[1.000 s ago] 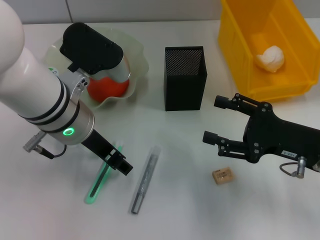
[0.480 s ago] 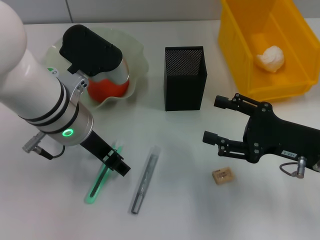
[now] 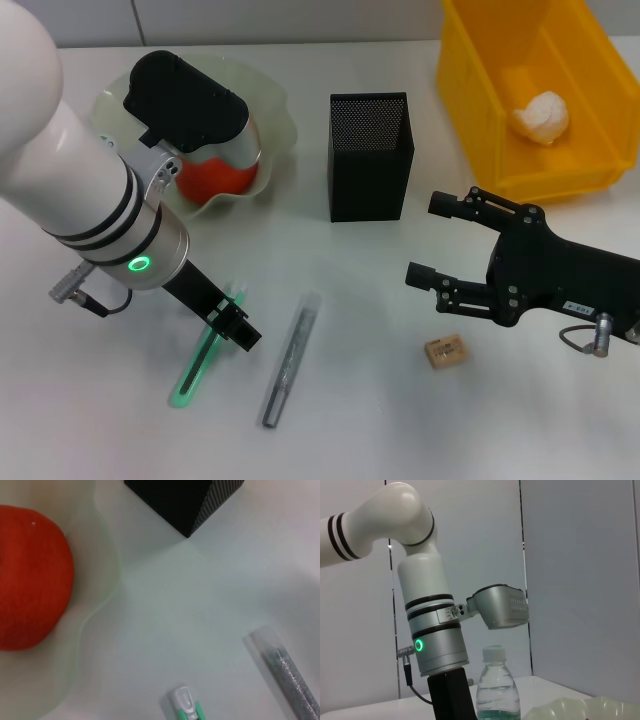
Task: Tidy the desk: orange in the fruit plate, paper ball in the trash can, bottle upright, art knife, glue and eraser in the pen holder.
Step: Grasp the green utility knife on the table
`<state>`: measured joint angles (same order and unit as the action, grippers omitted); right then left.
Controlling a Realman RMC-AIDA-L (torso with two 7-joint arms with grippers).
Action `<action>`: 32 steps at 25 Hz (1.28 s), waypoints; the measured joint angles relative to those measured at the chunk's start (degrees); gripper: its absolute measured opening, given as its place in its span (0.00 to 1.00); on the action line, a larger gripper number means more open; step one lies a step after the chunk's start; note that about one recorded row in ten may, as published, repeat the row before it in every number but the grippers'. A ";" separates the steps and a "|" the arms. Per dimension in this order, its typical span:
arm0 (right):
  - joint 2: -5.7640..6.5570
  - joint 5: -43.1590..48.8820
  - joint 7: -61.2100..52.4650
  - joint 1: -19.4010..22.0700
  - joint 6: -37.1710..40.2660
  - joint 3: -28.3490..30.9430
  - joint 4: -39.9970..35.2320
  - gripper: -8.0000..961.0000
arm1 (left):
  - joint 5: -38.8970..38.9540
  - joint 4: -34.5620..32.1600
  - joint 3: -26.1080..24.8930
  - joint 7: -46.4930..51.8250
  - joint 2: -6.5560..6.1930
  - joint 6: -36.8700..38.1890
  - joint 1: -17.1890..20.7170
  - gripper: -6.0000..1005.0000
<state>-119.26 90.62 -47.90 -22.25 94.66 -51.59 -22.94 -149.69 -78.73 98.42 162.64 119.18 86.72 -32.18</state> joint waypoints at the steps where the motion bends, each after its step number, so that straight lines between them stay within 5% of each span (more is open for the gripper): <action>1: 0.00 0.00 0.00 0.02 0.00 0.00 0.00 0.86 | -0.01 0.23 0.00 -0.02 0.00 -0.04 -0.07 0.69; 32: 0.00 0.00 -0.26 0.37 0.01 0.08 0.00 0.86 | -0.51 3.85 0.02 -1.32 0.00 -1.02 -2.15 0.69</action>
<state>-119.26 90.61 -48.16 -21.88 94.67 -51.51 -22.94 -150.20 -74.88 98.44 161.32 119.18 85.69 -34.33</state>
